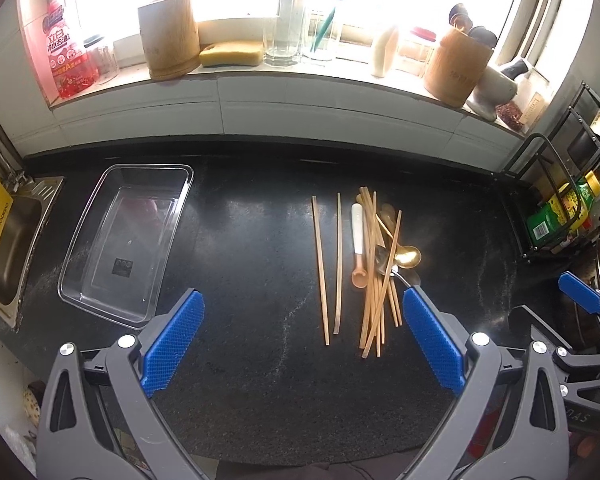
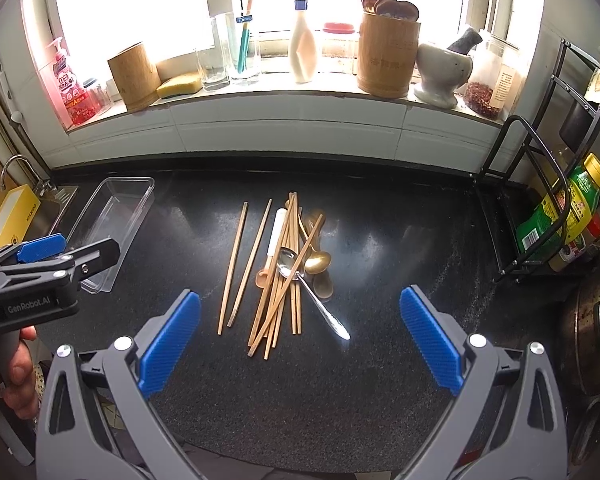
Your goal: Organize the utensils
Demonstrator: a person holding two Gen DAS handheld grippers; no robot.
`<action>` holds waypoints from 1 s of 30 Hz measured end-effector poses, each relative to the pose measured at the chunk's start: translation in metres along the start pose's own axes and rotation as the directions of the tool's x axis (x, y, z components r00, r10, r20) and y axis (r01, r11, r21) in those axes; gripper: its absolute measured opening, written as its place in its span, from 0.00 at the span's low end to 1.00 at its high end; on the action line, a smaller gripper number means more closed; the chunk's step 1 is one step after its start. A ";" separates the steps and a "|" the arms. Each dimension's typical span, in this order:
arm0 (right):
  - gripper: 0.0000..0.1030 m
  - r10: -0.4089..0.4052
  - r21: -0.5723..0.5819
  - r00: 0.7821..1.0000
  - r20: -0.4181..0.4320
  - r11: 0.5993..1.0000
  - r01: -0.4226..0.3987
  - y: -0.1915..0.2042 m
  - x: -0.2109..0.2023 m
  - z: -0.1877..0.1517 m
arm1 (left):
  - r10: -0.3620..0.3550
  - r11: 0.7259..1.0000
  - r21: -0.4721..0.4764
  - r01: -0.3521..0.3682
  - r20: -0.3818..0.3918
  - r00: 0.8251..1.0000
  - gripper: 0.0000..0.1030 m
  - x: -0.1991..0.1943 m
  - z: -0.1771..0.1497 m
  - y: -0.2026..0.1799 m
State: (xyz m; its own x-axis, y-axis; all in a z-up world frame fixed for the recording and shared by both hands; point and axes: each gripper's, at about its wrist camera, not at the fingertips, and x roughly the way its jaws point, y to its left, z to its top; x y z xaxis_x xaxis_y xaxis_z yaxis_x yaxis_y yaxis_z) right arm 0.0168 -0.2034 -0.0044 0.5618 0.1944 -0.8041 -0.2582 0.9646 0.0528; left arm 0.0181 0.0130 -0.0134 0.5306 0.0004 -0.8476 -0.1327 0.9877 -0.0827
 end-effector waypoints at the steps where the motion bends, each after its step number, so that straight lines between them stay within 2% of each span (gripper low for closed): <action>1: 0.94 0.000 -0.001 1.000 -0.001 1.000 0.000 0.000 0.000 0.000 | 0.003 1.000 0.001 -0.003 -0.001 1.000 0.94 0.000 0.001 0.000; 30: 0.94 0.004 0.009 1.000 -0.010 1.000 -0.004 -0.003 0.004 0.001 | 0.018 1.000 -0.002 -0.019 -0.025 1.000 0.94 0.012 0.005 0.000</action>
State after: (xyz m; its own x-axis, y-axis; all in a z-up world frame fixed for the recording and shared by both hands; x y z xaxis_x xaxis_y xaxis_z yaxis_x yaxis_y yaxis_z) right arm 0.0206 -0.2051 -0.0075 0.5531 0.1964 -0.8096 -0.2534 0.9654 0.0610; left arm 0.0282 0.0136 -0.0208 0.5068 0.0147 -0.8619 -0.1445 0.9872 -0.0681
